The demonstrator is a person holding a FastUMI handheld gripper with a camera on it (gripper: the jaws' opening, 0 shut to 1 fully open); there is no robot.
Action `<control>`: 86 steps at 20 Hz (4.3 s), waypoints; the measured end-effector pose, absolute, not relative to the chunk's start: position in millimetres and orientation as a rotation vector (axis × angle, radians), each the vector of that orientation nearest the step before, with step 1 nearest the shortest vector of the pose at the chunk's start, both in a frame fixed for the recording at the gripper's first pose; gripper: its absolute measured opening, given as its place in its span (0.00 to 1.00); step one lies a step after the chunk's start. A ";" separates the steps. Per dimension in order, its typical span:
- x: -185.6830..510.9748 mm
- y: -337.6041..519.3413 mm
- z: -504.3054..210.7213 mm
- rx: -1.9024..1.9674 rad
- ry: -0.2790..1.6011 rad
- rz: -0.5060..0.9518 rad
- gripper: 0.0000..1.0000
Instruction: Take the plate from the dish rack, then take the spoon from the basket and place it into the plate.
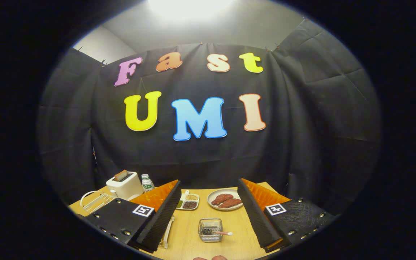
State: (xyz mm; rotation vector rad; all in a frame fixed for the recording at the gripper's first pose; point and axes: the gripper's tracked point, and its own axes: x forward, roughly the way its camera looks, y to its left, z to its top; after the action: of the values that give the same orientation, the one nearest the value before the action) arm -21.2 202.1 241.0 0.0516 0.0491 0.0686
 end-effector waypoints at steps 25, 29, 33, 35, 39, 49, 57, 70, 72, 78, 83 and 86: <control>47.4 415.1 108.0 0.125 0.888 0.321 0.97; 52.3 420.6 80.0 0.112 0.980 0.274 0.97; 58.7 423.7 61.8 0.096 1.027 0.241 0.97; 60.7 424.4 50.2 0.077 1.068 0.228 0.97; 60.3 427.4 27.8 0.074 1.150 0.202 0.95; 56.8 418.8 31.5 -0.043 1.224 0.085 0.35; 56.1 423.6 41.0 -0.159 1.222 -0.029 0.35; 34.1 402.1 118.8 -0.206 1.025 0.029 0.35; 17.8 387.4 134.8 -0.166 1.015 0.055 0.35; -21.5 334.8 155.0 -0.104 1.001 0.119 0.35; -55.8 295.4 154.8 -0.030 0.992 0.181 0.35; -74.3 264.5 145.1 -0.002 1.001 0.180 0.35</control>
State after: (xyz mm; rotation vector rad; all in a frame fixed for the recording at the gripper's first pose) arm -74.3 264.5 145.1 -0.0018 1.0014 0.1799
